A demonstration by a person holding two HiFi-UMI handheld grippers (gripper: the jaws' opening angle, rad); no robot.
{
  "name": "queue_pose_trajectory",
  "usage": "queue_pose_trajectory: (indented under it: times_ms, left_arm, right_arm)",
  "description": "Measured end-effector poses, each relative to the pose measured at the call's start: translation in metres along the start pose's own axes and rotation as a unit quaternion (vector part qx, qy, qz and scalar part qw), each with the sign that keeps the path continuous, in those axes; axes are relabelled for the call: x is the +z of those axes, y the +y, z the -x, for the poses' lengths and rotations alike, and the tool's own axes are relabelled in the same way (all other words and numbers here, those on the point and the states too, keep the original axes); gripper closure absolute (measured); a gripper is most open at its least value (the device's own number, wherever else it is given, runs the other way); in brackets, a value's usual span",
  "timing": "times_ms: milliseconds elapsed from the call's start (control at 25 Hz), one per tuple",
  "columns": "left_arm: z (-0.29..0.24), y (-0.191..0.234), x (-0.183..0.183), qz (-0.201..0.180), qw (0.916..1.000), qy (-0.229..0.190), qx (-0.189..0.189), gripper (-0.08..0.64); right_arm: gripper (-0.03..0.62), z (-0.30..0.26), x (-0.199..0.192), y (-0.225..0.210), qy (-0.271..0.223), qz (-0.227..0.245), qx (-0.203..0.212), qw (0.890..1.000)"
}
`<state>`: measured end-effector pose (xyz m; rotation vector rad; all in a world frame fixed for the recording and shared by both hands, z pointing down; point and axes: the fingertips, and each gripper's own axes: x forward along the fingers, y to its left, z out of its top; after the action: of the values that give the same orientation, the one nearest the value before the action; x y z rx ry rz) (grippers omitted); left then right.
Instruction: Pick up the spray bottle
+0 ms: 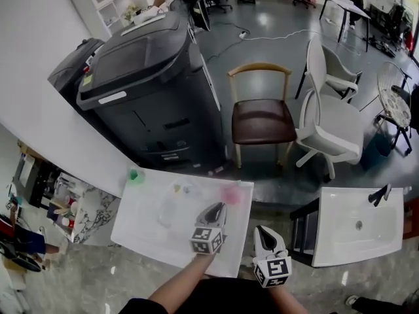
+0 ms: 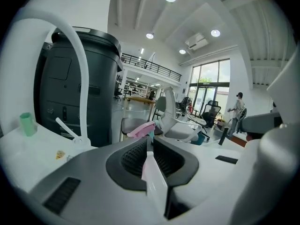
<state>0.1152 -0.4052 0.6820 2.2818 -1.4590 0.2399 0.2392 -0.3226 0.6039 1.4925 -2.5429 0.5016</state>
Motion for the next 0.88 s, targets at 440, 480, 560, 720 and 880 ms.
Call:
queue_pose_trajectory:
  times_ms: [440, 480, 560, 720, 880]
  left_arm:
    - [-0.068, 0.027, -0.019, -0.001, 0.9985, 0.032, 0.045, 0.345]
    - [-0.072, 0.029, -0.020, 0.000, 0.9983, 0.034, 0.047, 0.342]
    - [-0.079, 0.031, -0.021, 0.003, 0.9982, 0.036, 0.049, 0.342]
    - [-0.090, 0.033, -0.025, 0.003, 0.9980, 0.037, 0.052, 0.342]
    - [-0.099, 0.034, -0.023, -0.007, 0.9979, 0.035, 0.054, 0.342]
  right_arm:
    - [0.594, -0.015, -0.013, -0.029, 0.035, -0.007, 0.019, 0.999]
    - [0.594, -0.016, -0.013, -0.032, 0.038, -0.004, 0.020, 0.999]
    - [0.594, -0.017, -0.012, -0.037, 0.041, 0.001, 0.020, 0.999]
    - [0.594, -0.016, -0.015, -0.050, 0.044, 0.002, 0.010, 0.999]
    - [0.594, -0.012, -0.025, -0.063, 0.051, -0.010, -0.012, 0.999]
